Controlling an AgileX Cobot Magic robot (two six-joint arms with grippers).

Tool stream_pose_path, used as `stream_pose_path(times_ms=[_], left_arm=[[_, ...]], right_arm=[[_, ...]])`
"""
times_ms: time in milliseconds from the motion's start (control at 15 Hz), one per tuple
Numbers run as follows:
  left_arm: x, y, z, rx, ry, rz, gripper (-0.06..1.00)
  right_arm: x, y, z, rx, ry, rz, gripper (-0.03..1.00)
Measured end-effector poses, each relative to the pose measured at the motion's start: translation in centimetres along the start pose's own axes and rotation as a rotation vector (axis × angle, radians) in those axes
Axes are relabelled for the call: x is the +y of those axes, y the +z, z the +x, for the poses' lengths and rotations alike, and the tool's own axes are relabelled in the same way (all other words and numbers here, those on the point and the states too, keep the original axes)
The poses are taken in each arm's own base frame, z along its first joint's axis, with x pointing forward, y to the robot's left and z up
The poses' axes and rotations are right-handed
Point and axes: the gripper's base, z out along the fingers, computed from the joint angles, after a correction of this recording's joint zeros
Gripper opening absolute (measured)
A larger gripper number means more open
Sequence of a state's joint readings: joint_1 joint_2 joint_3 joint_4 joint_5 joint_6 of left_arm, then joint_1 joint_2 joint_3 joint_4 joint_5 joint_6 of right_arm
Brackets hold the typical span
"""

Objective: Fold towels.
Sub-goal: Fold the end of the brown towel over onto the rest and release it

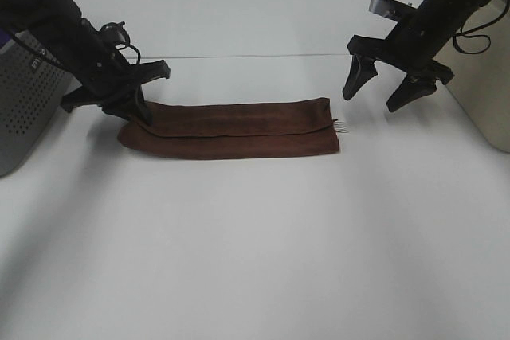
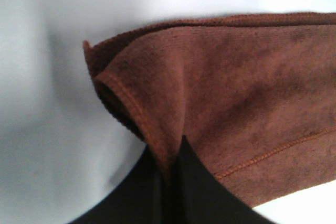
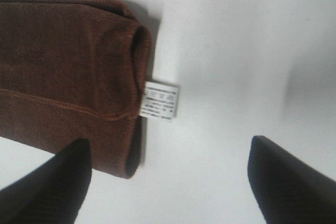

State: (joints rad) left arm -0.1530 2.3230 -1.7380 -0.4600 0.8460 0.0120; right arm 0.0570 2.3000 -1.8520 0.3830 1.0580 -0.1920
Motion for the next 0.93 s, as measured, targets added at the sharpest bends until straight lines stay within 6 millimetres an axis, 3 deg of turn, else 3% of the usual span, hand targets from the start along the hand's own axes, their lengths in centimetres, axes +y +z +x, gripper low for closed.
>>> stream_pose_path(times_ms=[267,533,733,933], left_arm=[[-1.4,-4.7,-0.9,0.043,0.056,-0.08,0.02],[-6.0,-5.2,-0.5,0.057,0.043,0.225,0.02],[-9.7,-3.3,-0.1,-0.001,0.043,0.357,0.02],[-12.7,1.4,1.0,-0.007,-0.009,0.429,0.02]], right_arm=[[0.0,0.0,0.0,0.001,0.0,0.0,0.77],[0.0,0.0,0.1,0.006,0.001,-0.003,0.77],[0.1,0.0,0.0,0.004,0.006,-0.016,0.77],[0.2,0.0,0.0,0.003,0.008,-0.019,0.77]])
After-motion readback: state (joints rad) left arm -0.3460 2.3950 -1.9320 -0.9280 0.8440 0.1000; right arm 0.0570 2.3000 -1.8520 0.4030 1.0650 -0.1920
